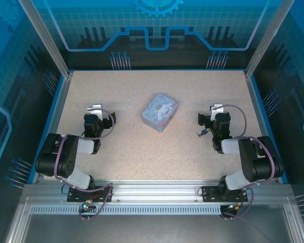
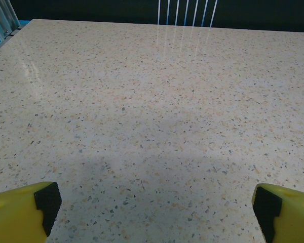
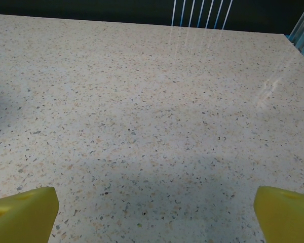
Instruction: Unlock the padlock with the key
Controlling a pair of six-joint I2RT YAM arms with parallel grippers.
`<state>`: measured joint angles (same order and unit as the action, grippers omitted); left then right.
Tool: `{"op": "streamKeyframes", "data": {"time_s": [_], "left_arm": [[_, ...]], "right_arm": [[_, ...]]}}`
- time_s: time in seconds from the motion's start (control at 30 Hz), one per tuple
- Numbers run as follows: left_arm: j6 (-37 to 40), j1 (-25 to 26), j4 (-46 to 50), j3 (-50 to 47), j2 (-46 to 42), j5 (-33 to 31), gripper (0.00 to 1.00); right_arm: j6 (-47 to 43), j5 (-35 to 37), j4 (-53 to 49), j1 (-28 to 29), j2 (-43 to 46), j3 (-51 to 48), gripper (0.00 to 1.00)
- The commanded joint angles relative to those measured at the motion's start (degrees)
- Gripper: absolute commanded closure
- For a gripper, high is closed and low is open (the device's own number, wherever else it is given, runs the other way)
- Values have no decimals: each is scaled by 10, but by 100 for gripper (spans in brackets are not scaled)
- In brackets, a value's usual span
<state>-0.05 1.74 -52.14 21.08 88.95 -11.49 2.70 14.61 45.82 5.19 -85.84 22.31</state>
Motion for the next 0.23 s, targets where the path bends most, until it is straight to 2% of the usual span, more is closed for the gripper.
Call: {"op": "streamKeyframes", "data": {"time_s": [0.0, 0.2], "left_arm": [[-11, -3, -5, 7, -1, -3, 1], [-15, -2, -18, 0, -1, -25, 1]], "right_arm": [[-2, -22, -8, -10, -2, 14, 0], [-4, -20, -2, -7, -2, 11, 0]]}}
